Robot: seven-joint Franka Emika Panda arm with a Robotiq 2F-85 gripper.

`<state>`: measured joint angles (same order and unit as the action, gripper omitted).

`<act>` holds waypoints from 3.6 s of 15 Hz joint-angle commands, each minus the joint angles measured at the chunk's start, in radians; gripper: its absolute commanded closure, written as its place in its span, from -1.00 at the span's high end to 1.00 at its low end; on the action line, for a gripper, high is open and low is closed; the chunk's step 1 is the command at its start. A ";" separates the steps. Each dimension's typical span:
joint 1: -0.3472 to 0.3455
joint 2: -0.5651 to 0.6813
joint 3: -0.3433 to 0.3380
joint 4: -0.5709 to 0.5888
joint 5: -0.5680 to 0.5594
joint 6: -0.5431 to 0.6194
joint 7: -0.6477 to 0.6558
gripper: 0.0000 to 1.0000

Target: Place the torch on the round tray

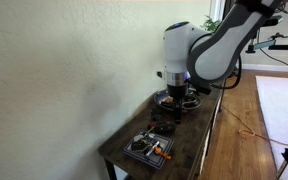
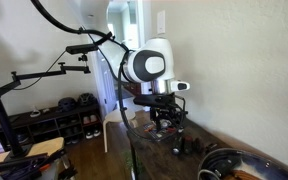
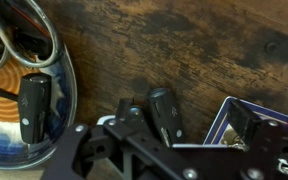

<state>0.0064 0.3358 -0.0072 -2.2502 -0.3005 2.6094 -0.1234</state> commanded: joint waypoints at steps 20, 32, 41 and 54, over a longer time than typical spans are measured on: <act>-0.030 0.275 0.031 0.220 0.032 0.023 -0.185 0.34; -0.086 0.238 0.035 0.167 0.104 0.040 -0.180 -0.57; -0.093 0.142 0.040 0.121 0.104 0.035 -0.189 -0.57; -0.088 0.150 0.044 0.146 0.128 -0.068 -0.193 1.00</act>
<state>-0.0771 0.5040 0.0291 -2.0788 -0.1999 2.5717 -0.3018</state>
